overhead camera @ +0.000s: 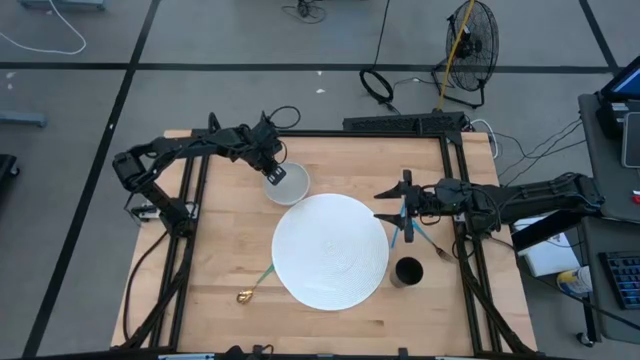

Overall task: Pick & Place Utensil
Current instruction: Put the white bowl on the white mat

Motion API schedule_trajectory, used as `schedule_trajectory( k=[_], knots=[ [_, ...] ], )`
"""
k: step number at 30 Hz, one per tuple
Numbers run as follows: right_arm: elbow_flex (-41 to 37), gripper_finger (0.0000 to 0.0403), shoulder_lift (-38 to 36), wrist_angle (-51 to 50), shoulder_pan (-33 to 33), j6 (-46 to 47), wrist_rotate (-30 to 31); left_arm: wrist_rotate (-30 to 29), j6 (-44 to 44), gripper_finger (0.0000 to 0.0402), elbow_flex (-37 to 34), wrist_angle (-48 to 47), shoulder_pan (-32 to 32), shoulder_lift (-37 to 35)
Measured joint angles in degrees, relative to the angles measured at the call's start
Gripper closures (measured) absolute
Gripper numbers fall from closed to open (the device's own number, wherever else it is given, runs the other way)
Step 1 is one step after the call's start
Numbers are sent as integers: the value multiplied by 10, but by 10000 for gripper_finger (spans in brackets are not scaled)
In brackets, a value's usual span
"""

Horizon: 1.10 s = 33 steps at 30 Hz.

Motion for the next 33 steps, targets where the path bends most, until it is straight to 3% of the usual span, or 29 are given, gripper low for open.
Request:
schedule_trajectory(
  k=[33],
  knots=[
    [-1,165,0,0,0,0,0,-1,-4,395,0,4,0,0]
  ],
)
